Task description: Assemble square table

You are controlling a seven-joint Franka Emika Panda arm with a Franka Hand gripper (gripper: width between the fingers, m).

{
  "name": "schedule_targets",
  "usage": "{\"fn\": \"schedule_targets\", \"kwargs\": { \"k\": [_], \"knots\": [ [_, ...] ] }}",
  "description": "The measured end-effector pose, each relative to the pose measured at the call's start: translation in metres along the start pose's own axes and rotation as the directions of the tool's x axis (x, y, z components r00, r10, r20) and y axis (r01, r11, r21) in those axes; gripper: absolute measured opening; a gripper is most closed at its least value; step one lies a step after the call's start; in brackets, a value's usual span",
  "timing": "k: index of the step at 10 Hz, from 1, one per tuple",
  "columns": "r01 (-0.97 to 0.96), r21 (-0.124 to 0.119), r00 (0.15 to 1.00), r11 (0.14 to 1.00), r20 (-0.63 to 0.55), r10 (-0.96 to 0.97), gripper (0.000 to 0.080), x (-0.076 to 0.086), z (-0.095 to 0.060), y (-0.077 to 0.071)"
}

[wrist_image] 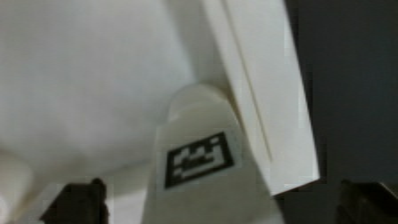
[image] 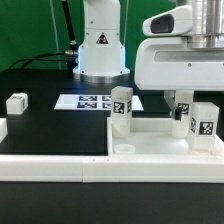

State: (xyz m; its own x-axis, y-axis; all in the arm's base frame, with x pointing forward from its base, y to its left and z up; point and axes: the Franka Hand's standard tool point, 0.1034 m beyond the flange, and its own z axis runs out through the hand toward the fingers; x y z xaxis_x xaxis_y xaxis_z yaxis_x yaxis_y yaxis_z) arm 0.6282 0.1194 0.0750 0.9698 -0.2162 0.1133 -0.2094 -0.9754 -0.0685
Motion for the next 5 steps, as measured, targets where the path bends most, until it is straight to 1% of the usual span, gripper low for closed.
{"fn": "schedule_targets", "kwargs": {
  "k": [1,2,3,4,5],
  "knots": [
    [0.133,0.002,0.991,0.991,0.004,-0.133,0.0649,0.0070,0.0007,0.0030],
    [0.142,-0.001,0.990,0.990,0.004,-0.142,0.0649,0.0061,0.0012,0.0033],
    [0.099,-0.001,0.995,0.995,0.005,-0.099,0.0612,0.0058,0.0014,0.0030],
    [0.088,-0.001,0.996,0.996,0.005,-0.088,0.0612,0.0060,0.0016,0.0036],
    [0.015,0.000,1.000,1.000,0.005,-0.015,0.0433,0.0058,0.0017,0.0033]
  ]
}}
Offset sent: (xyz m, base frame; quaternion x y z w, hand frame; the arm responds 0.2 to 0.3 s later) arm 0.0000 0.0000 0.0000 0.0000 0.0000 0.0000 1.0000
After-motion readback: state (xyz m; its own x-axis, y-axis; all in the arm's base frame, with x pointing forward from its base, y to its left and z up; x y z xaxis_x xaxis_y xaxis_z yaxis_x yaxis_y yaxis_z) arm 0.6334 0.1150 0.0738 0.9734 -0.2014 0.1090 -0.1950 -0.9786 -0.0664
